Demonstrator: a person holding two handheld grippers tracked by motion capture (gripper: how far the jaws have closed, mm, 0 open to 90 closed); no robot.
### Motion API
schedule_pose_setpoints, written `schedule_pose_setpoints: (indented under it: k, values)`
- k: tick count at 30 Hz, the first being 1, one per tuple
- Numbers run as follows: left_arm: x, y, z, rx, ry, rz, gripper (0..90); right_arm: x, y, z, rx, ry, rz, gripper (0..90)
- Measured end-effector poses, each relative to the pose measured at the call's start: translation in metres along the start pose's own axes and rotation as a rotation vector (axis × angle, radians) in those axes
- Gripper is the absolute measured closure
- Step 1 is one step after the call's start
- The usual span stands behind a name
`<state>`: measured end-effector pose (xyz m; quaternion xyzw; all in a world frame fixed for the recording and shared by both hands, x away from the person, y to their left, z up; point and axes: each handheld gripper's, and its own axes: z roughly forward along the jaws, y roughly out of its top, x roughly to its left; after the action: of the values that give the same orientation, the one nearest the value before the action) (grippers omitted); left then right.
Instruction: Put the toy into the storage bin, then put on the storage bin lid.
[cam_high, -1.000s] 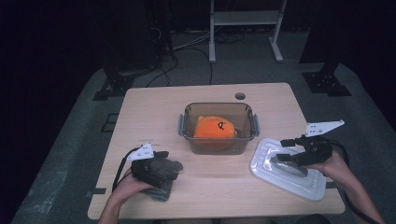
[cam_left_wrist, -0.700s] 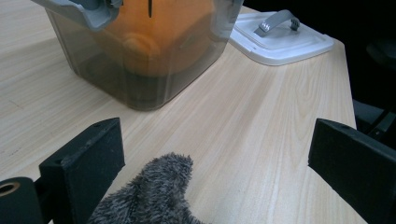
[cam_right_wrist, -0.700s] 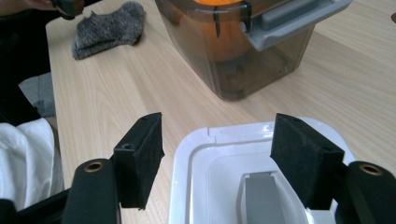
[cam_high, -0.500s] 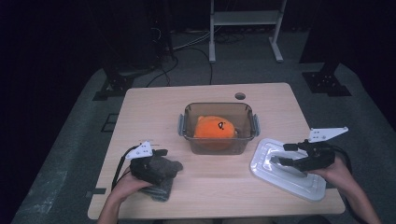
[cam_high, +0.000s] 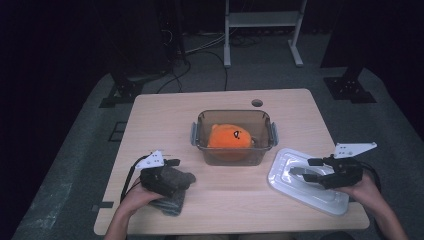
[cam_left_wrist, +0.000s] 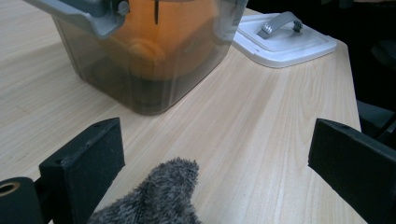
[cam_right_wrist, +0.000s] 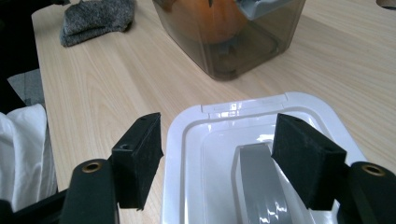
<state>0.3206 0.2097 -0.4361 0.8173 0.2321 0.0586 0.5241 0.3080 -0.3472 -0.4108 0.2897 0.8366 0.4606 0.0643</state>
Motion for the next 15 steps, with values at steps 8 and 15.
schedule_pose_setpoints:
  k: [8, 15]
  values:
    - [0.0006, -0.0008, -0.0028, -0.007, 0.002, -0.005, 2.8, 0.0021, 0.0012, -0.0011, -0.012, -0.004, -0.004, 31.7]
    - [0.0002, 0.0003, -0.0020, -0.007, -0.001, 0.001, 2.8, 0.0062, 0.0004, 0.0030, -0.003, 0.001, -0.026, 31.7]
